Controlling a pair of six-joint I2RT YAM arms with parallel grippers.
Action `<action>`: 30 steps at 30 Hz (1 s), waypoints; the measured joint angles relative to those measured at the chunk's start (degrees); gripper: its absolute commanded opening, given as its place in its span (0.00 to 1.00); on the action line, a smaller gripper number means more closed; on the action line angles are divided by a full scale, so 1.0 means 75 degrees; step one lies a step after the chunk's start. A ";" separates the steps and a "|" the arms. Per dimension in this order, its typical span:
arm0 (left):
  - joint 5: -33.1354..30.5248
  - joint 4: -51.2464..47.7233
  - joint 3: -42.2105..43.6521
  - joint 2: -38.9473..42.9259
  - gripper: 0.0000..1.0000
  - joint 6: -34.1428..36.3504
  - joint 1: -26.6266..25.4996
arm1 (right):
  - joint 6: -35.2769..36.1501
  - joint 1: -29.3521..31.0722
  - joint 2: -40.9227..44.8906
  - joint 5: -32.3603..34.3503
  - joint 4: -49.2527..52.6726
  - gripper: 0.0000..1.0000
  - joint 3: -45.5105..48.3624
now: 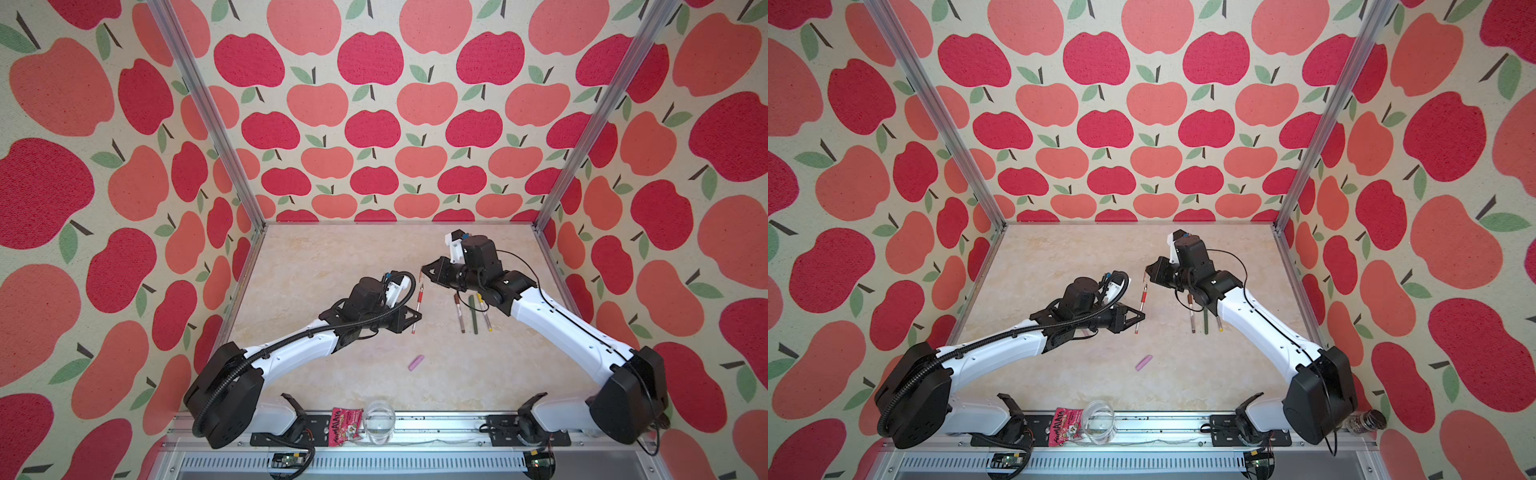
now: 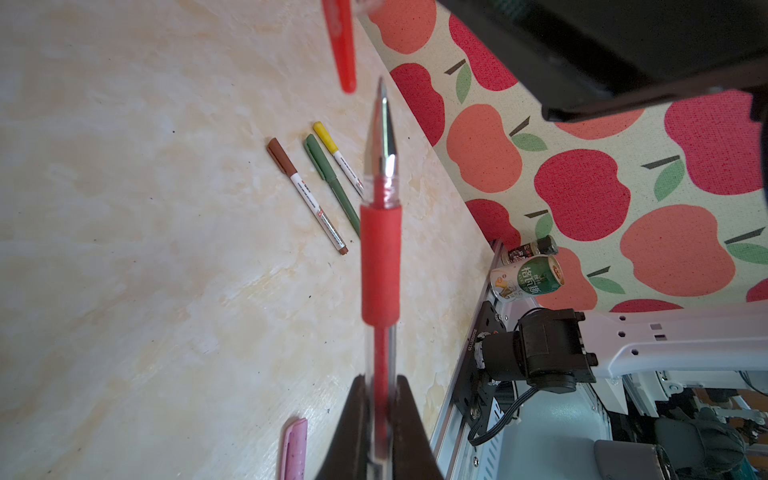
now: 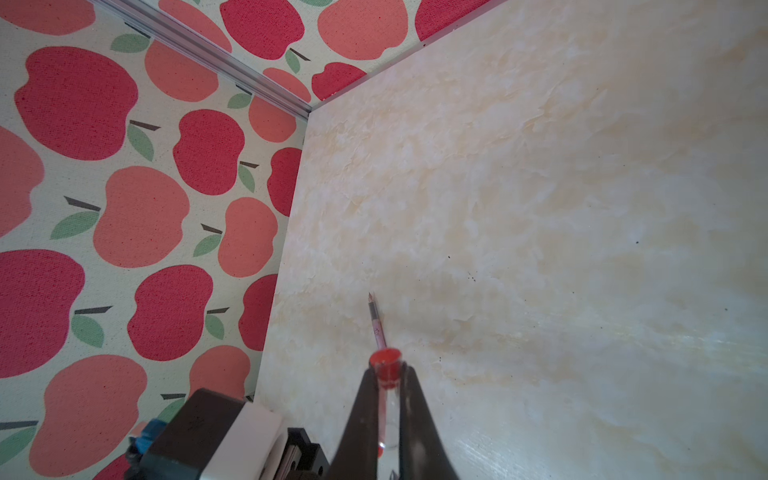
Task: Insert the pens into the pen caps
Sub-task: 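Lift the clear-red cap with the right gripper toward the red pen tip, then lower the clear-red cap over the red pen tip with the right gripper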
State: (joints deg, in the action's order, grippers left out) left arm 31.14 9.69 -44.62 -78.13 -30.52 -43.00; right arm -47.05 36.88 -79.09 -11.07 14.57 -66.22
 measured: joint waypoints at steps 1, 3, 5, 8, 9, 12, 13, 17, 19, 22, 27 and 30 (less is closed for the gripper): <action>0.0000 0.0000 0.0000 0.0000 0.00 0.0000 0.0000 | 0.0000 0.0003 0.0000 0.0000 0.0000 0.09 0.0023; -0.0006 -0.0003 0.0000 0.0000 0.00 0.0000 0.0000 | 0.0000 0.0020 0.0000 0.0000 0.0003 0.08 0.0061; -0.0023 0.0000 0.0000 0.0000 0.00 0.0000 0.0000 | 0.0000 0.0032 0.0000 0.0000 0.0000 0.08 0.0082; -0.0032 0.0000 0.0000 0.0003 0.00 0.0000 0.0000 | 0.0000 0.0050 0.0000 0.0000 0.0000 0.08 0.0093; -0.0035 0.0000 0.0000 0.0003 0.00 0.0000 0.0000 | 0.0000 0.0064 0.0000 0.0003 0.0000 0.08 0.0096; -0.0064 0.0000 0.0000 0.0003 0.00 0.0000 0.0000 | 0.0000 0.0082 0.0000 0.0003 0.0000 0.08 0.0114; -0.0087 0.0000 0.0000 0.0003 0.00 0.0000 0.0000 | -0.0003 0.0085 0.0000 0.0003 0.0003 0.08 0.0125; -0.0093 0.0000 0.0000 0.0003 0.00 -0.0003 0.0000 | -0.0003 0.0085 0.0000 0.0003 0.0000 0.08 0.0169; -0.0099 0.0000 0.0000 0.0003 0.00 -0.0003 0.0000 | -0.0003 0.0085 0.0000 0.0003 0.0000 0.08 0.0192; -0.0119 0.0000 0.0000 0.0003 0.00 -0.0003 0.0000 | -0.0003 0.0085 0.0012 0.0003 0.0000 0.08 0.0219; -0.0157 0.0006 0.0000 0.0003 0.00 -0.0003 0.0000 | -0.0003 0.0169 0.0061 0.0012 -0.0003 0.07 0.0262; -0.0154 0.0038 0.0000 0.0003 0.00 -0.0003 0.0000 | -0.0003 0.0184 0.0102 0.0035 0.0003 0.07 0.0277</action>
State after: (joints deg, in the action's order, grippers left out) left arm 29.98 9.98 -44.62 -78.11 -30.55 -43.00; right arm -47.07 38.26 -78.32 -10.81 14.59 -64.14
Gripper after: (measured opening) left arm 0.105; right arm 0.104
